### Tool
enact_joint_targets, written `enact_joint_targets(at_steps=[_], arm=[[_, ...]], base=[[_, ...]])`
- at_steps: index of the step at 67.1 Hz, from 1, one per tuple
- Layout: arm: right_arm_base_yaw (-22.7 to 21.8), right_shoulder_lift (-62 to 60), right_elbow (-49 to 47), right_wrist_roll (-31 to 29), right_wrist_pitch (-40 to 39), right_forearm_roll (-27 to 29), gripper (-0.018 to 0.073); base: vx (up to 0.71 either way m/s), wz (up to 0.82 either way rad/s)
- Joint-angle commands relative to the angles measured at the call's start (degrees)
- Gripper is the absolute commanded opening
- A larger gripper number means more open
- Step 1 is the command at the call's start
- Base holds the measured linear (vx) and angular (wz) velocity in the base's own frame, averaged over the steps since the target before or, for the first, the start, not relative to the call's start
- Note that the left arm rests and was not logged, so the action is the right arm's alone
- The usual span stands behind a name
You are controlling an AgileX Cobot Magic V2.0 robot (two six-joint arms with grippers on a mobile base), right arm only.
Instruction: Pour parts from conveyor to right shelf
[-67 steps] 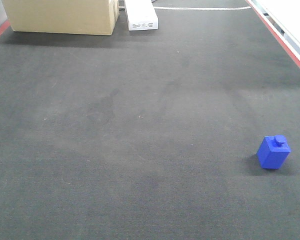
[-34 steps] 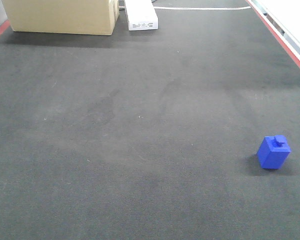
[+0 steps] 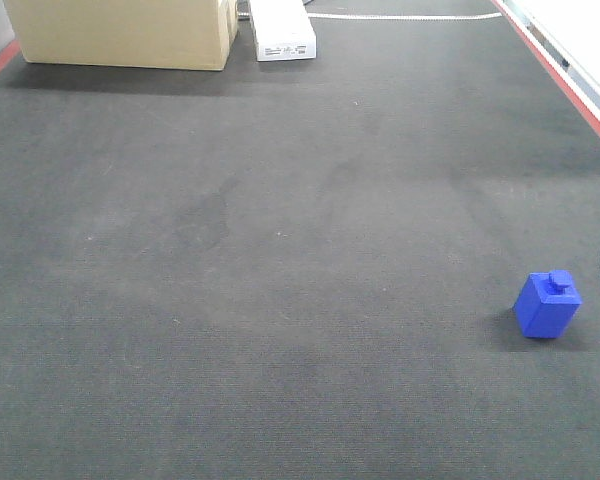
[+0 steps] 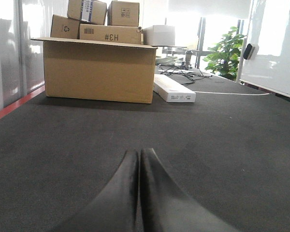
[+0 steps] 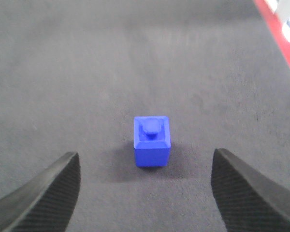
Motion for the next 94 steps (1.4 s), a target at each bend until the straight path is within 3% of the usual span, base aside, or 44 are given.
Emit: enact_joint_targets(at_steps=[1, 39, 50, 72, 81, 94], arm=[[-0.37, 5.23, -6.38, -1.28, 1.55, -0.68, 0.0555], [-0.37, 39.11, -31.97, -2.67, 25.10, -1.79, 0.0555], [-0.37, 44.85, -36.65, -3.23, 28.14, -1.08, 0.0555], [-1.62, 52.22, -37.11, -2.71, 27.53, -2.63, 0.0541], [-1.50, 53.78, -37.11, -3.23, 25.40, -1.62, 0.0436], [-1.50, 52.86, -37.11, -3.23, 22.79, -0.60, 0.0123]], base=[[0.00, 0.00], [0.00, 0.00], [0.00, 0.00], [0.00, 0.00], [0.00, 0.00], [0.00, 0.00]])
